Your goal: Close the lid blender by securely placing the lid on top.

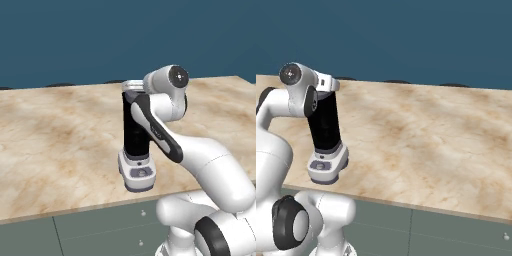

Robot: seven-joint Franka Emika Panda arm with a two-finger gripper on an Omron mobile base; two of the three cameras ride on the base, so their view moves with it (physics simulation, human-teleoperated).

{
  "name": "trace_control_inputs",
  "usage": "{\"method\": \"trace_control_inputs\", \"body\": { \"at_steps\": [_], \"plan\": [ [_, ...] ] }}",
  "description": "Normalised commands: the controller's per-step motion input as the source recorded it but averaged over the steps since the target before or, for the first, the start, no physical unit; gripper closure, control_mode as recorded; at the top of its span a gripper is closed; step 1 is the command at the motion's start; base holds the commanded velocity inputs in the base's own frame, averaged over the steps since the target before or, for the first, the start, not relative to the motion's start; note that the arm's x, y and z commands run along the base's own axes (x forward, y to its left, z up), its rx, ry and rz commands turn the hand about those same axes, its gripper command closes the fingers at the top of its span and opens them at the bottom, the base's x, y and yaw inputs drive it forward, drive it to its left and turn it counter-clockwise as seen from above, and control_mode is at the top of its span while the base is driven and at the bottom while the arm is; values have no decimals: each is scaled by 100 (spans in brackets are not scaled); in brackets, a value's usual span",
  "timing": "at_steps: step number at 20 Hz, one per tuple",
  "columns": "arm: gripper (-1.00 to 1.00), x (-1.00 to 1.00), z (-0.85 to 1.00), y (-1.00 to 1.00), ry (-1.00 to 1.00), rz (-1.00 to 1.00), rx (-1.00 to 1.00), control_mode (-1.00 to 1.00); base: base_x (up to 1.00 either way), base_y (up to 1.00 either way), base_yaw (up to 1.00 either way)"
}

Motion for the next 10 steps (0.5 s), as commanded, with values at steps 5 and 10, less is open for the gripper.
{"method": "trace_control_inputs", "body": {
  "at_steps": [5,10],
  "plan": [
    [100,0,-12,0,0,0,-6,-100,0,0,0],
    [100,0,0,3,0,0,-11,-100,0,0,0]
  ]
}}
